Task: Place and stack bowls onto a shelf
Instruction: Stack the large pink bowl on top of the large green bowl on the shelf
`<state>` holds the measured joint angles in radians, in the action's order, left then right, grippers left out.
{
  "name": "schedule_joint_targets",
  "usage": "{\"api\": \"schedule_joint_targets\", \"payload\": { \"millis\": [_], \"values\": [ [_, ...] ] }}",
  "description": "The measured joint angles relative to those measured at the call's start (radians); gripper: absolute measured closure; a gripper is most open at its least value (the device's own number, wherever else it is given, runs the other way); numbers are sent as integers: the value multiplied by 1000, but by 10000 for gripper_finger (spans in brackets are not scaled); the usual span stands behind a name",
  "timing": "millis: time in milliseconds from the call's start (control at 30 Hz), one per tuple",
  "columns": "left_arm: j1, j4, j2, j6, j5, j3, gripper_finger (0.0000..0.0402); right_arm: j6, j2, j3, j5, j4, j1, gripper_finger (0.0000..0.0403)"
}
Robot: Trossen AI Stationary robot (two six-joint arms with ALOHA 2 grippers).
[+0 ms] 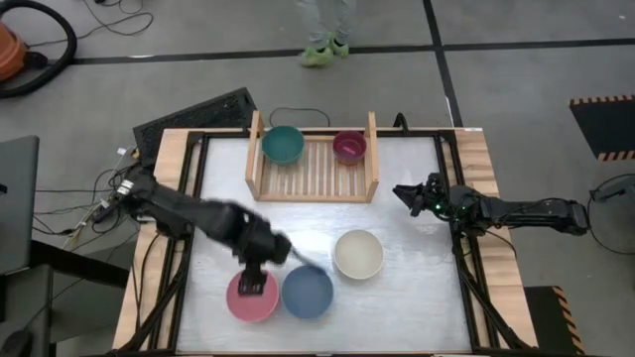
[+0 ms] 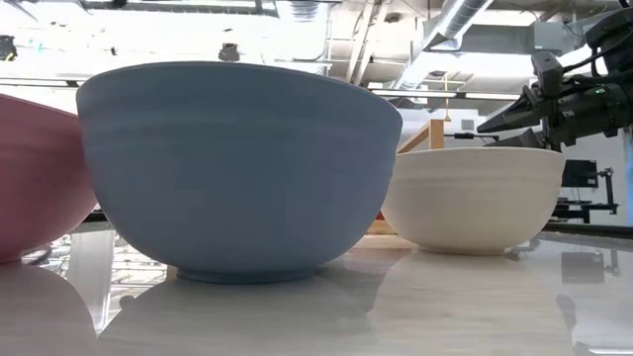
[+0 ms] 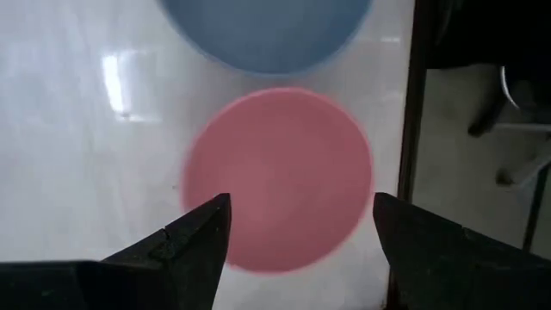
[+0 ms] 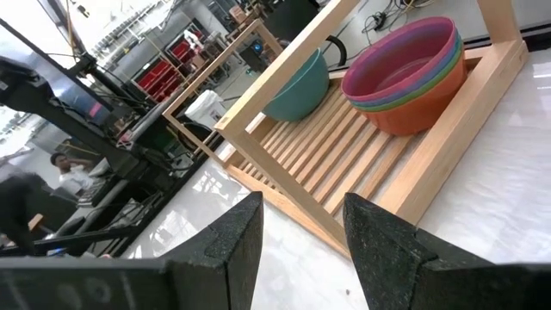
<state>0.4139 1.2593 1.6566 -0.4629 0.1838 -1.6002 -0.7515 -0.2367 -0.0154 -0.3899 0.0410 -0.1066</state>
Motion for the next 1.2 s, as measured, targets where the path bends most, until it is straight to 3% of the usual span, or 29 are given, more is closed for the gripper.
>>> {"api": "schedule_joint_targets", "payload": {
  "millis": [400, 567, 733, 1000, 1200],
  "values": [
    [58, -167, -24, 34, -44, 322, 134, 0, 0, 0, 0, 0, 0, 214],
    [29, -171, -74, 0, -76, 345, 134, -7, 0, 0, 0, 0, 0, 214],
    [27, -185, -109, 0, -188, 344, 134, -7, 0, 0, 0, 0, 0, 214],
    [5, -338, -100, 100, -103, 485, 134, -9, 0, 0, 0, 0, 0, 214],
    [-38, -430, -100, 168, -94, 563, 134, -10, 0, 0, 0, 0, 0, 214]
  ]
}}
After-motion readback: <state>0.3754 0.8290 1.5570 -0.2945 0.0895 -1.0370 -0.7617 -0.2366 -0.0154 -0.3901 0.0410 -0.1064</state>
